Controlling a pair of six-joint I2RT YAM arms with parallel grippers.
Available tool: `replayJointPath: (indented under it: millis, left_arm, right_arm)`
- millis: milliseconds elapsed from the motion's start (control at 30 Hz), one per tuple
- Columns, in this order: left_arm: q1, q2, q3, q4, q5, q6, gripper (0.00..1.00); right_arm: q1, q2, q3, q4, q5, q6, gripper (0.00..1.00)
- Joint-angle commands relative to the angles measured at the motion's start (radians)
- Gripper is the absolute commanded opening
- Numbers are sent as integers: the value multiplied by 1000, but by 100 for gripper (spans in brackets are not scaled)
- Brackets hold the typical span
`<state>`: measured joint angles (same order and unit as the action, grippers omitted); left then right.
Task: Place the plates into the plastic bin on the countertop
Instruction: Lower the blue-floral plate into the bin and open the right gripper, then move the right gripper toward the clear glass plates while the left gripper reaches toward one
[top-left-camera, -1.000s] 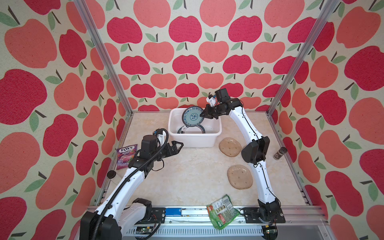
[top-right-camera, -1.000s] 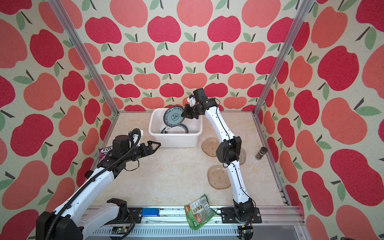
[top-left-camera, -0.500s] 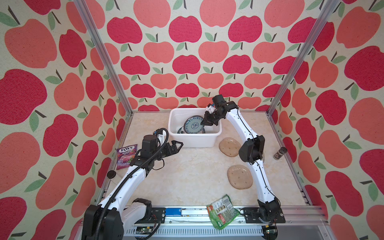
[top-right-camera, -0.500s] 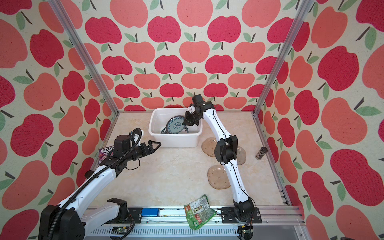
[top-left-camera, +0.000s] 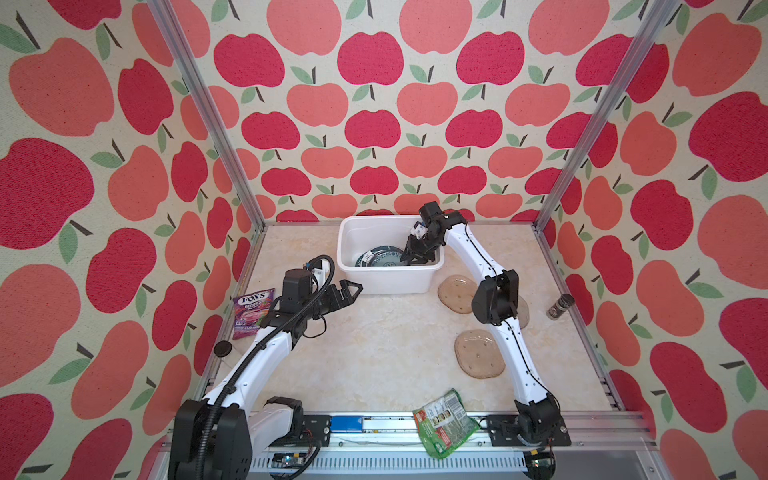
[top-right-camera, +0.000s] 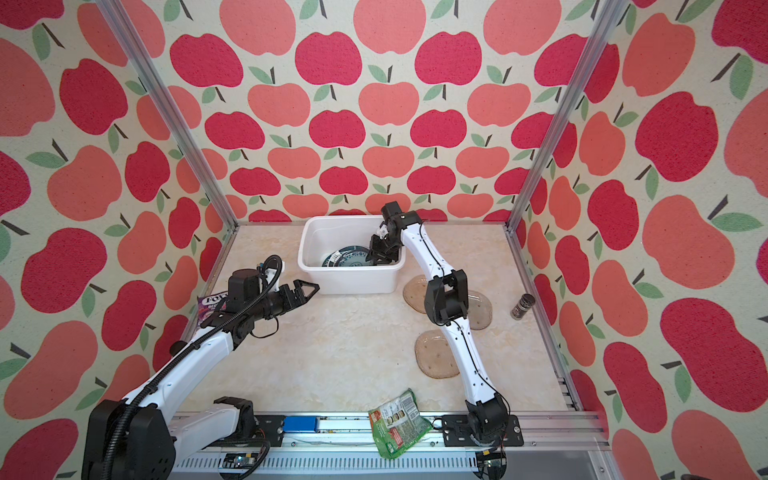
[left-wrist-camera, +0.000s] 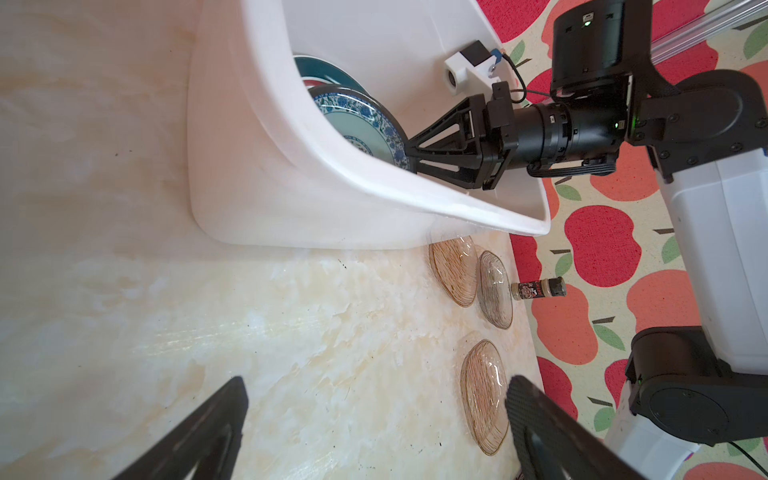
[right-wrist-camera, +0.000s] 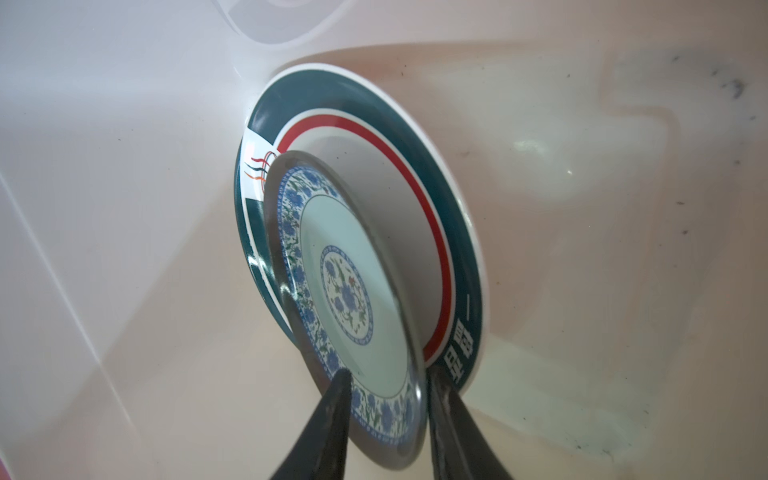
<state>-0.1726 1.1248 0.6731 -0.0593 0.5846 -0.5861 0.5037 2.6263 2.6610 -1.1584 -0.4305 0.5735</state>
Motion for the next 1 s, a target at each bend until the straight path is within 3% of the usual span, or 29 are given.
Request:
replayJointPath:
  millis: [0, 167, 333, 467, 567, 667, 867, 967]
  left_arm:
    - [6, -1, 5, 13, 16, 27, 99]
    - [5, -25, 13, 5, -10, 37, 99]
    - [-8, -18, 37, -7, -9, 53, 99]
    - [-91, 19, 80, -42, -63, 109, 99]
    - [-191, 63, 130, -93, -164, 165, 99]
    - [-276, 123, 178, -99, -219, 201, 99]
    - [-395, 261, 290, -79, -122, 264, 99]
    - [-459, 338, 368, -147, -118, 337, 99]
  right_arm:
    - [6, -49, 18, -18, 27, -3, 36]
    - [4, -116, 61, -14, 49, -7, 44]
    - [1, -209, 77, -10, 58, -7, 45]
    - [15, -319, 71, 21, 62, -53, 45]
    - [52, -450, -2, 74, 158, -141, 46]
    - [66, -639, -246, 203, 211, -155, 47]
    - [36, -1068, -946, 574, 189, -72, 46]
    - [25, -1257, -1212, 633, 245, -34, 45]
